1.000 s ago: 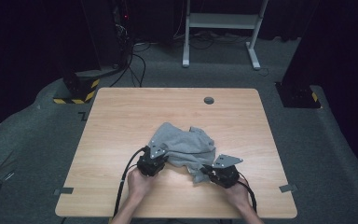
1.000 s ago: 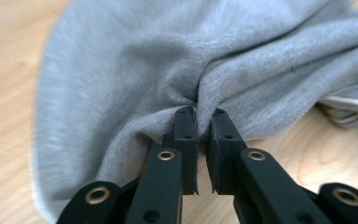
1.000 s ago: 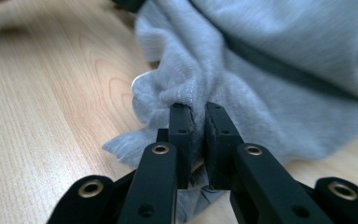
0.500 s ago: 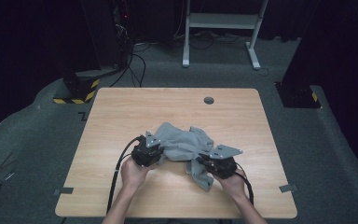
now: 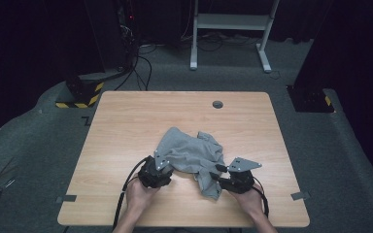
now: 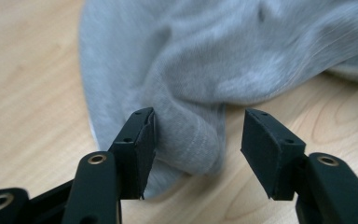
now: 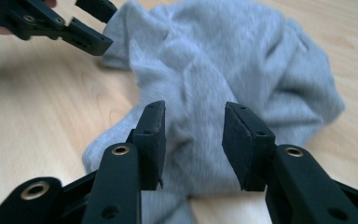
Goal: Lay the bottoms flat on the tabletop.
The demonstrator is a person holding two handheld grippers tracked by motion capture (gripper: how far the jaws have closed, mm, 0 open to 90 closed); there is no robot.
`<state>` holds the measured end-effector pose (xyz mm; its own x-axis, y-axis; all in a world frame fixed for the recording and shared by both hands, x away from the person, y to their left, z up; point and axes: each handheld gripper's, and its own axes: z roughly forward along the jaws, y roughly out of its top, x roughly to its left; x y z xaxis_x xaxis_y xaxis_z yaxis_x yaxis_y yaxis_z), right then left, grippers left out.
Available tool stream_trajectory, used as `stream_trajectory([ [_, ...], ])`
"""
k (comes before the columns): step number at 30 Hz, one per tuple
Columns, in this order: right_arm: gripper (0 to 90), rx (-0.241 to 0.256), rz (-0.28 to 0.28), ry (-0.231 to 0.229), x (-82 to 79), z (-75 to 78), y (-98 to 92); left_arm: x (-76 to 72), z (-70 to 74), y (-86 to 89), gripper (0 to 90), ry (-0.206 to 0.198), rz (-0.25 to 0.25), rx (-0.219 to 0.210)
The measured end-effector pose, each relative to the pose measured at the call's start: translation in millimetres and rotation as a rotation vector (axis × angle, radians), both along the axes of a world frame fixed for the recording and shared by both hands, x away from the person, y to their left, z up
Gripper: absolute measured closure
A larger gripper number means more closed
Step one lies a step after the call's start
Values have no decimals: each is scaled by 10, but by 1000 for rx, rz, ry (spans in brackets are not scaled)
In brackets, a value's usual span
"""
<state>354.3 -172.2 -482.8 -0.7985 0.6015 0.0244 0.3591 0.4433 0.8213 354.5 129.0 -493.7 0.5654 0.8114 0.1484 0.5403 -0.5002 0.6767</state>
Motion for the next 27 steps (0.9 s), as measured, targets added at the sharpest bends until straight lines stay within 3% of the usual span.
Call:
stream_trajectory([
  [5,623,-67,11,68,42,-190,39,193,-165,-65,523,65,15,-26],
  [7,631,-104,7,90,97,-272,101,254,-160,-84,568,65,19,-24],
  [9,651,-98,-1,107,159,-329,147,328,-157,-111,624,55,20,-7],
  [12,749,-116,-25,90,242,-326,215,463,-145,-132,711,68,22,-5],
  [13,823,-131,-27,62,267,-333,238,515,-135,-143,740,73,19,-2],
  [15,879,-128,-30,64,346,-341,264,559,-100,-138,774,64,19,-14],
  [19,893,-121,-58,37,369,-271,231,474,48,-31,782,44,7,-68],
  [23,894,-88,-63,-17,270,-129,118,273,261,150,777,8,-19,-76],
  [27,893,-58,-41,-60,147,16,66,118,363,310,775,28,-48,-85],
])
